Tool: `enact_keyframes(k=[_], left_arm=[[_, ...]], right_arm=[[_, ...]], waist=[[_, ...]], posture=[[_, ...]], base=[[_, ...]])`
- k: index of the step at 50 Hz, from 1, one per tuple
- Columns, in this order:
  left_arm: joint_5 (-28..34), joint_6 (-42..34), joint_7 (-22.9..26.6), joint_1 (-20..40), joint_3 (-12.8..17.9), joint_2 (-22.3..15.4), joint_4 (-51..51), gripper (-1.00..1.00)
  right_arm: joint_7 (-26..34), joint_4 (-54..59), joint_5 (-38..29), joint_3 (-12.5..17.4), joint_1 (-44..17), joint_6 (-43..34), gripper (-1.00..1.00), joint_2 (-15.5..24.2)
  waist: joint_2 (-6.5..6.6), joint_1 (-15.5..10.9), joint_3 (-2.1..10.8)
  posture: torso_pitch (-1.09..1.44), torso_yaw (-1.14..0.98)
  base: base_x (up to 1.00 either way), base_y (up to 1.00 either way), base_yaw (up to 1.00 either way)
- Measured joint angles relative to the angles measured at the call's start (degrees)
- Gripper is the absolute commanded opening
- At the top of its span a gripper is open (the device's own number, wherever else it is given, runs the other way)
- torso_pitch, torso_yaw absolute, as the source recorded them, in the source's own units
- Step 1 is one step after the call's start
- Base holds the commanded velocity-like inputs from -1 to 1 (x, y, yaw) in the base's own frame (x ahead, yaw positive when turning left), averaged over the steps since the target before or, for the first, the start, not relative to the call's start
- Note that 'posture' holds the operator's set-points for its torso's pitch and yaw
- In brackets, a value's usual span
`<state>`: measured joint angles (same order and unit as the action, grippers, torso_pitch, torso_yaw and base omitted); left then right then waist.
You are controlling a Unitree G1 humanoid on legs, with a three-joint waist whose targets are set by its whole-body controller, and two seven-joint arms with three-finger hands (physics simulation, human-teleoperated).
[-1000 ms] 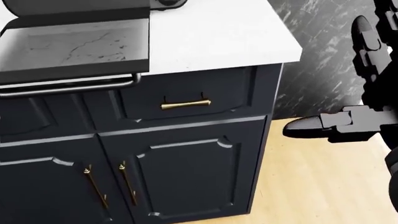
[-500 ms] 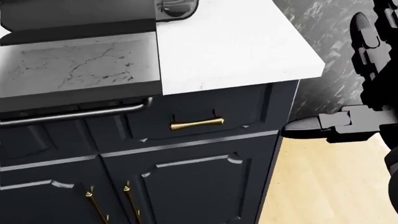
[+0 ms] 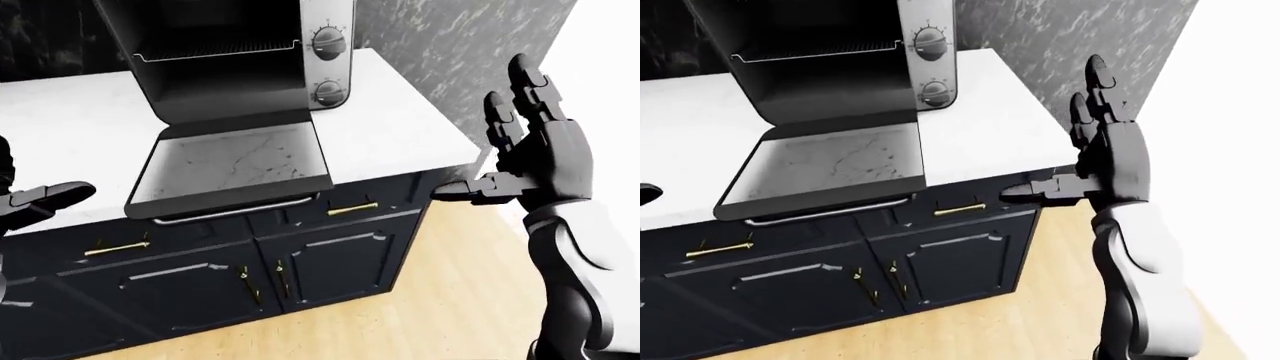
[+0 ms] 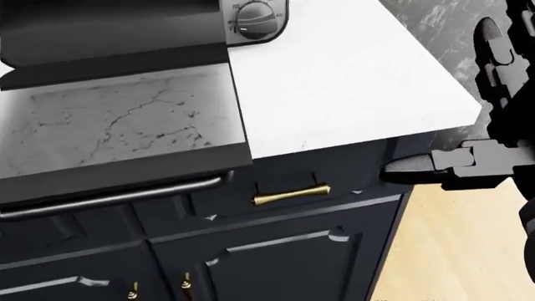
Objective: Close the toaster oven door.
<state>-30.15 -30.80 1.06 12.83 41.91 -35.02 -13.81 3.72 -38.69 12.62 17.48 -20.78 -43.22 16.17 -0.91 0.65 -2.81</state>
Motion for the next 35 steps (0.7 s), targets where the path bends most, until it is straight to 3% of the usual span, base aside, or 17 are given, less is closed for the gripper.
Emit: enact_keyframes(k=[2, 4, 7, 10, 11, 15, 24, 26, 28, 30, 35], left_arm=[[-0.22, -0.64, 0.20, -0.16, -0.66, 0.07, 0.41, 1.00], [-0.27, -0.96, 0.18, -0.03, -0.42, -0.18, 0.46, 1.00], [-0.18, -0.44, 0.04, 0.13, 0.45, -0.54, -0.29, 1.00], [-0.20, 0.03, 0.02, 0.34, 0.84, -0.99, -0.54, 1.00], [-0.15, 0.21, 0.02, 0.40, 1.04, -1.16, -0.20, 1.00], [0.23, -0.34, -0.41, -0.35, 1.33, -0.66, 0.99, 1.00], [0.09, -0.30, -0.14, 0.26, 1.08, -0.99, -0.40, 1.00], [-0.05, -0.35, 0.06, 0.00, 0.28, -0.32, -0.38, 1.00], [-0.21, -0.83, 0.28, -0.08, -0.29, -0.31, -0.08, 1.00], [-0.26, -1.04, 0.30, 0.09, -0.09, -0.55, -0.20, 1.00], [-0.14, -0.32, 0.17, 0.39, 0.97, -1.22, -1.20, 1.00]], right_arm=[[-0.20, 0.91, -0.15, 0.06, 0.45, -0.59, 1.00, -0.02], [-0.30, 0.91, -0.16, 0.04, 0.11, -0.95, 1.00, 0.16], [-0.25, -0.21, -0.07, 0.04, -0.17, -0.18, 1.00, 0.29], [-0.22, -0.42, 0.09, 0.04, -0.59, -0.01, 1.00, 0.44], [-0.20, -0.42, 0.13, -0.26, -0.53, 0.07, 1.00, 0.01], [0.34, 0.38, 0.67, -1.50, 0.15, -0.84, 1.00, -0.22], [0.09, -0.52, 0.34, -0.55, -0.52, 0.29, 1.00, 0.26], [-0.01, 0.03, 0.16, -0.06, 0.03, 0.24, 1.00, 0.29], [-0.15, 0.88, -0.20, 0.05, 0.66, -0.13, 1.00, 0.18], [-0.12, 1.04, -0.34, 0.05, 0.32, -0.39, 1.00, 0.35], [0.22, -0.38, -0.29, -0.23, -0.44, 0.93, 1.00, 0.26]], waist=[[-0.45, 0.26, 0.51], [-0.09, 0.16, 0.85], [2.03, 0.21, 0.44], [5.67, 0.39, 0.69], [5.66, -0.02, 0.81], [4.85, -0.88, 0.26], [-1.26, -0.74, 0.34], [0.04, -0.04, 0.04], [-0.26, 0.17, 0.41], [0.38, 0.06, 0.76], [5.53, -0.08, 0.36]], posture=[[0.00, 0.00], [0.00, 0.00], [0.00, 0.00], [0.00, 0.00], [0.00, 0.00], [0.00, 0.00], [0.00, 0.00], [0.00, 0.00], [0.00, 0.00], [0.00, 0.00], [0.00, 0.00]], base=[[0.09, 0.26, 0.00], [0.09, 0.26, 0.00], [0.09, 0.26, 0.00], [0.09, 0.26, 0.00], [0.09, 0.26, 0.00], [0.09, 0.26, 0.00], [0.09, 0.26, 0.00], [0.09, 0.23, 0.00], [0.09, 0.17, 0.00], [0.08, 0.15, 0.00], [0.09, 0.07, 0.00]])
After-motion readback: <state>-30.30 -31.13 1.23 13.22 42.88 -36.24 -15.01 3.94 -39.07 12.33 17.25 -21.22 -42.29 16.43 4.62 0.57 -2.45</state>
